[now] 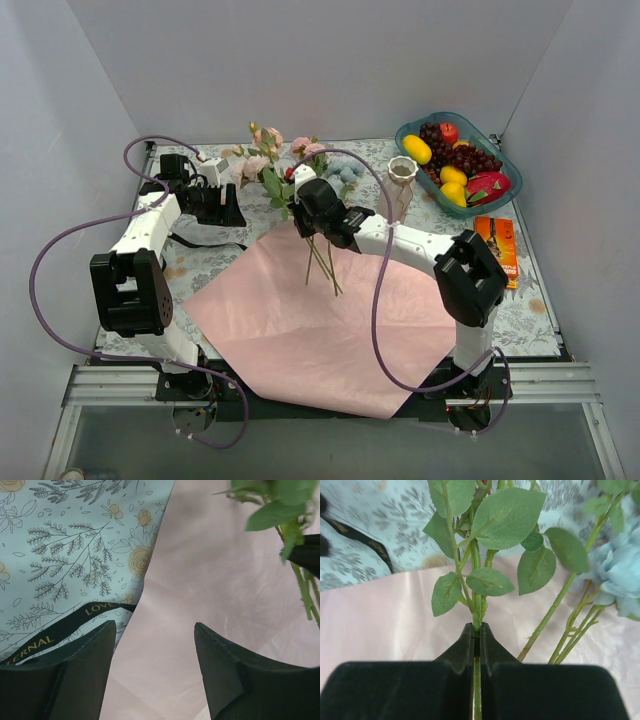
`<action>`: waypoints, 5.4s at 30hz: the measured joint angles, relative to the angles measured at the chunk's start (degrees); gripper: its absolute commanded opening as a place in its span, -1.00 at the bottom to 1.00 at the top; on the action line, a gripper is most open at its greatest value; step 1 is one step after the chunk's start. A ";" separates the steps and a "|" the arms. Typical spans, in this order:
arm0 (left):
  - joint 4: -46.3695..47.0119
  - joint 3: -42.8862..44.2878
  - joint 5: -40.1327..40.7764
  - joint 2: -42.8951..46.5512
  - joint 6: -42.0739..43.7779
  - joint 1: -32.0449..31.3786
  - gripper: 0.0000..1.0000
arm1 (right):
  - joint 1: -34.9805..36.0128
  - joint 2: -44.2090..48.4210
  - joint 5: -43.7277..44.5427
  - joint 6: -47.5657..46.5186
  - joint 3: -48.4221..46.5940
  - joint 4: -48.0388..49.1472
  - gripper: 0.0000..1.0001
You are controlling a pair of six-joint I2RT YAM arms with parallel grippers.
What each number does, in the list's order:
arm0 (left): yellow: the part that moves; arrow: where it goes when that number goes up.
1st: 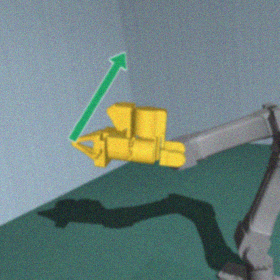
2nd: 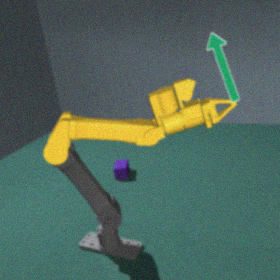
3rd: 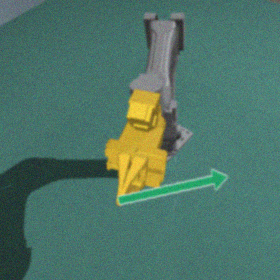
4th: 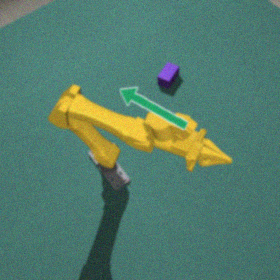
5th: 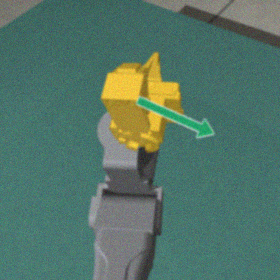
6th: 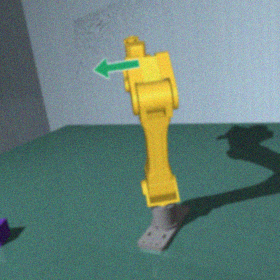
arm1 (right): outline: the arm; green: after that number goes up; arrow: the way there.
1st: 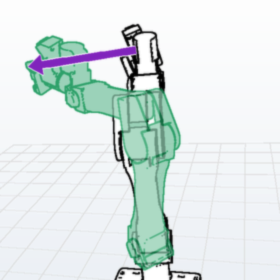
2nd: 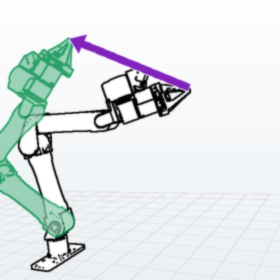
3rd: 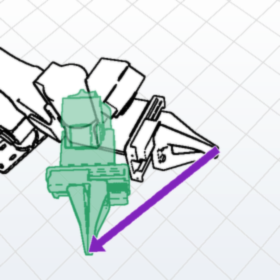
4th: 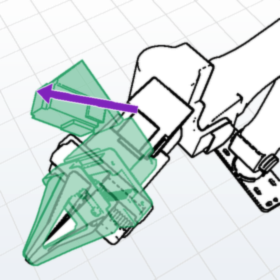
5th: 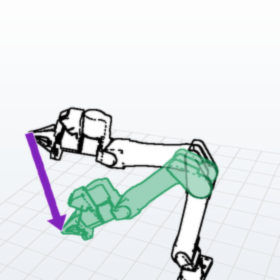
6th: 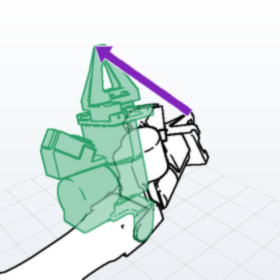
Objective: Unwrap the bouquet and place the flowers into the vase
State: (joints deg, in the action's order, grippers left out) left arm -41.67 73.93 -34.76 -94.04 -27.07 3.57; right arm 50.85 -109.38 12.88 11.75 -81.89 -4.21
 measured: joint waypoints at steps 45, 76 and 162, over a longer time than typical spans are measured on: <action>-0.35 0.00 -1.73 -0.07 0.13 0.00 0.29 | -5.46 1.16 0.42 8.63 10.54 1.86 -0.23; -0.31 0.00 -2.16 -0.37 0.13 0.02 0.31 | -7.52 -6.40 -0.98 7.37 6.49 1.29 -0.25; -7.69 12.31 -4.15 -6.34 3.37 0.00 0.34 | -36.44 -1.40 -19.17 8.61 -0.46 78.01 -0.97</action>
State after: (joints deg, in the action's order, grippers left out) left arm -49.36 86.24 -38.92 -100.38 -23.70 3.57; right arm 14.41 -110.78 -6.28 20.36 -82.35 73.80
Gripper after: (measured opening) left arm 0.669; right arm 0.098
